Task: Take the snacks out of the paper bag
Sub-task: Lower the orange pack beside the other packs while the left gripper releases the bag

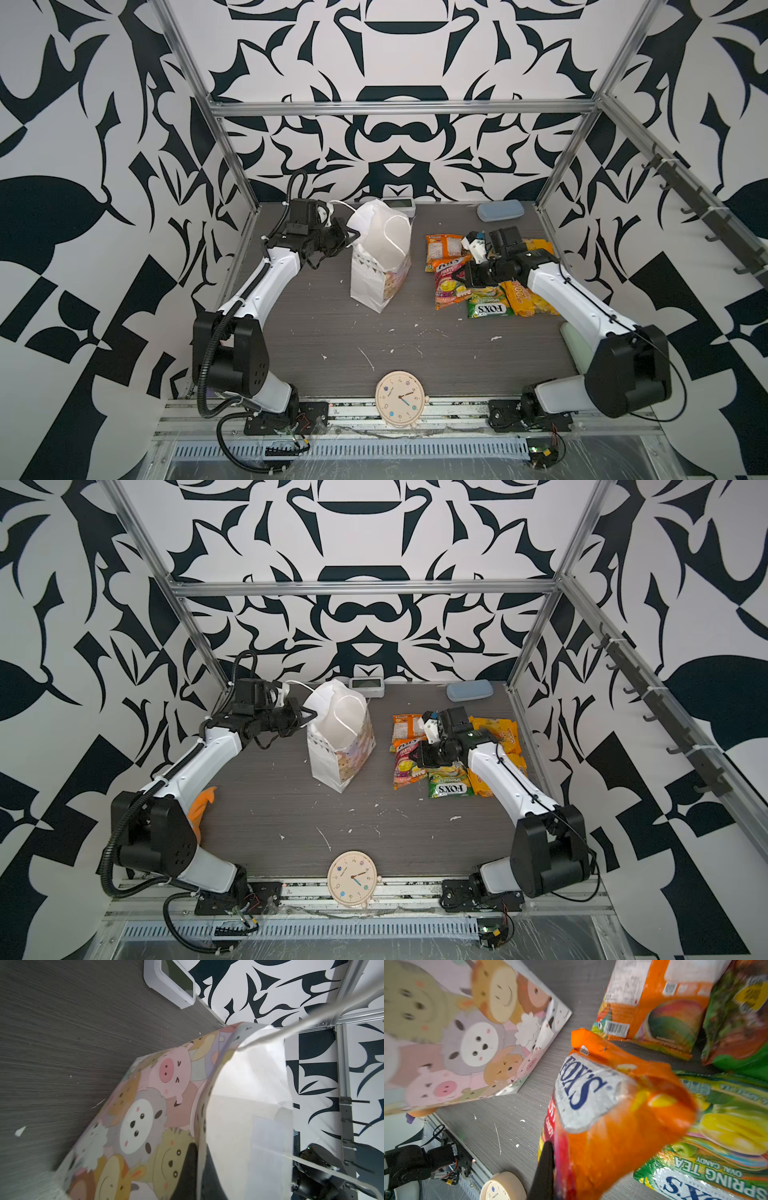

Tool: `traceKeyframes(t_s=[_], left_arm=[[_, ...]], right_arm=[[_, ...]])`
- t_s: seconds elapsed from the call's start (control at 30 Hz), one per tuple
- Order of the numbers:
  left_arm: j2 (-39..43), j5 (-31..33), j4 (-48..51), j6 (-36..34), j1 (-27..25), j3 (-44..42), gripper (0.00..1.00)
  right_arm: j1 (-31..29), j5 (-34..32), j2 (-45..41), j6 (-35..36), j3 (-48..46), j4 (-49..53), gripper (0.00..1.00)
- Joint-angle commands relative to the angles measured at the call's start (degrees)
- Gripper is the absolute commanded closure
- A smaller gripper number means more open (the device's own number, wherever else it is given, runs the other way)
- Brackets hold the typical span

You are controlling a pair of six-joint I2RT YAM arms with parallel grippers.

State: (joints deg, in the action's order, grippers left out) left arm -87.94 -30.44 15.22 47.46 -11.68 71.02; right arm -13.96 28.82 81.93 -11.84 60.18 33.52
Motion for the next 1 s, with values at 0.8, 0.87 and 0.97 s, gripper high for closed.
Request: traceKeyframes(t_s=[0.8, 0.87, 0.97], left_arm=[[8.5, 11.1, 3.8, -7.5, -0.7, 0.6, 0.33], [10.5, 14.0, 6.6, -10.2, -0.7, 2.4, 0.28], [13.0, 19.1, 10.7, -14.2, -0.7, 5.0, 0.2]], right_arm=[[-0.1, -3.3, 12.7, 2.6, 1.1, -9.3, 0.72], [-0.1, -6.4, 13.1, 2.7, 1.5, -8.1, 0.66], [-0.1, -10.0, 13.7, 3.1, 2.3, -5.9, 0.62]])
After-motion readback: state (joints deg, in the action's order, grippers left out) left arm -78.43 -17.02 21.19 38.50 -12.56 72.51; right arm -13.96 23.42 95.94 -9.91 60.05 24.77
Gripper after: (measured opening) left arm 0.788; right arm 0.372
